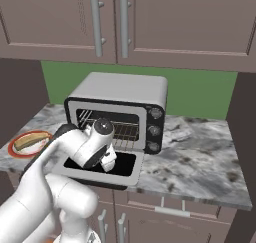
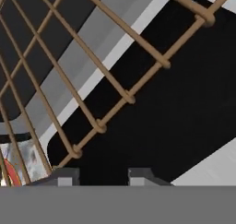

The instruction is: Pull the toaster oven rack outwards. Pick up the baguette from the plate and place it on the toaster oven rack. Close the toaster oven door fully and set the temperature to the lowest setting.

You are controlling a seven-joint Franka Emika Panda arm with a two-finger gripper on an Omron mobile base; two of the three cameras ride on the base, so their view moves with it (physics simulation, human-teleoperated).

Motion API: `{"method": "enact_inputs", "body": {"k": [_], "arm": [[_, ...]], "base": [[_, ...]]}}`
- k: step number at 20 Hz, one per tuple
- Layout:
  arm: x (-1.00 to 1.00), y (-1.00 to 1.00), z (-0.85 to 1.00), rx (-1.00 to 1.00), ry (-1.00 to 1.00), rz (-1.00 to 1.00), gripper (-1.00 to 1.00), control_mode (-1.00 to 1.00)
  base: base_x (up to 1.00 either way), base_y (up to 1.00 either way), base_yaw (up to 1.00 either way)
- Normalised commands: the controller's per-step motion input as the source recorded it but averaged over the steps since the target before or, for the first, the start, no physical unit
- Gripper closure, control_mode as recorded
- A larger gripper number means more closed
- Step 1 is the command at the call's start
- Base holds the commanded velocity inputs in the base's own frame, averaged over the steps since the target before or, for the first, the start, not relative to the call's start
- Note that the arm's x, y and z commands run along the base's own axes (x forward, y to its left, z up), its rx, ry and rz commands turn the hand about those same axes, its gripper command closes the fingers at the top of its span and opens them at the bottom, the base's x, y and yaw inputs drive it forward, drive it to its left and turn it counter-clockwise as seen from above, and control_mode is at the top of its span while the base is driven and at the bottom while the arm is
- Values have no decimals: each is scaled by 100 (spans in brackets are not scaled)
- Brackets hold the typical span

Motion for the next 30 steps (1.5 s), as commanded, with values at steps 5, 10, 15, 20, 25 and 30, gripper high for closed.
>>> {"method": "enact_inputs", "body": {"k": [5,10,15,20,25,30], "arm": [[-21,51,80,-12,-3,0,-100,-100],[-19,73,96,-10,-3,0,-100,-100],[-3,97,50,-11,20,0,-100,-100],[7,100,39,-6,38,1,-100,-100],[22,85,2,-1,32,0,-100,-100],[28,56,-41,0,16,0,-100,-100]], "base": [[0,0,0],[0,0,0],[0,0,0],[0,0,0],[0,0,0],[0,0,0]]}}
